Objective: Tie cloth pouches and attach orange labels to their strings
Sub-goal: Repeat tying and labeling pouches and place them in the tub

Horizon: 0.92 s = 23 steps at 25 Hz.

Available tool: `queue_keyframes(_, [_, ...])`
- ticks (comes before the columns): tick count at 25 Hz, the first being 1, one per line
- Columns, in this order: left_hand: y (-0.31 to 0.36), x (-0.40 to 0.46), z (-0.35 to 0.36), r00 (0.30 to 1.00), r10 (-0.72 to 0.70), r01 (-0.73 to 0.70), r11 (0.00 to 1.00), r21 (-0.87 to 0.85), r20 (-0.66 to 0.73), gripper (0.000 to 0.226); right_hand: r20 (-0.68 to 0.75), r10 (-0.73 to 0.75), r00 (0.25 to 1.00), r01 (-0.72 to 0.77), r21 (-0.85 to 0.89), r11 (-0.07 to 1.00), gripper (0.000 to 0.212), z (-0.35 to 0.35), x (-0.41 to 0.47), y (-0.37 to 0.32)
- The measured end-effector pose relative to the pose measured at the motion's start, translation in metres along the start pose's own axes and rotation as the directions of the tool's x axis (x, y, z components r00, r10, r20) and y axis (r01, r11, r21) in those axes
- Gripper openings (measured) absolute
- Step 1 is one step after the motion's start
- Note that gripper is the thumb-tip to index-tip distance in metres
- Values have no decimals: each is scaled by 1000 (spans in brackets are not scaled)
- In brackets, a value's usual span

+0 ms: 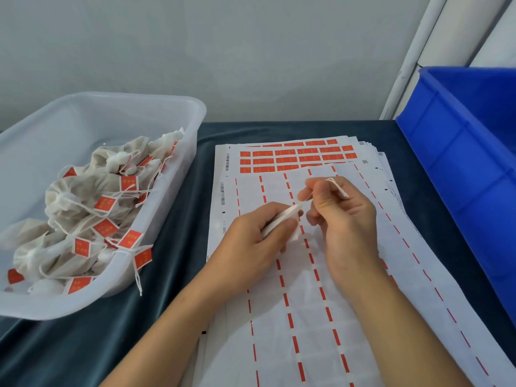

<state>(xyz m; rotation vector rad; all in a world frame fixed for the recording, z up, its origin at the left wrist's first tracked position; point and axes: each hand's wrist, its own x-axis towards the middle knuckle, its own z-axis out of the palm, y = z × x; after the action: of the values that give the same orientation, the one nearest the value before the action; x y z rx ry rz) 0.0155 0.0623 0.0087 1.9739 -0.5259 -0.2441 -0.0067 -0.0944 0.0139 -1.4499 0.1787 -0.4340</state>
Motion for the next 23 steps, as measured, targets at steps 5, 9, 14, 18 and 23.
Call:
queue_keyframes(5, [0, -1, 1, 996, -53, 50, 998, 40, 66, 46, -182, 68, 981, -44, 135, 990, 17, -7, 9, 0])
queue_keyframes(9, [1, 0, 1, 994, -79, 76, 996, 43, 75, 41, -274, 101, 957, -58, 160, 985, 22, -11, 13, 0])
queue_keyframes(14, [0, -1, 1, 991, -88, 87, 996, 11, 97, 40, -244, 129, 961, -73, 225, 972, 18, -11, 14, 1])
queue_keyframes(18, [-1, -2, -5, 994, -73, 86, 980, -177, 76, 44, -165, 91, 982, -62, 172, 983, 20, -10, 13, 2])
queue_keyframes(23, [-3, 2, -5, 996, -83, 72, 970, -234, -37, 37, -178, 132, 975, -80, 274, 958, 21, -19, 18, 0])
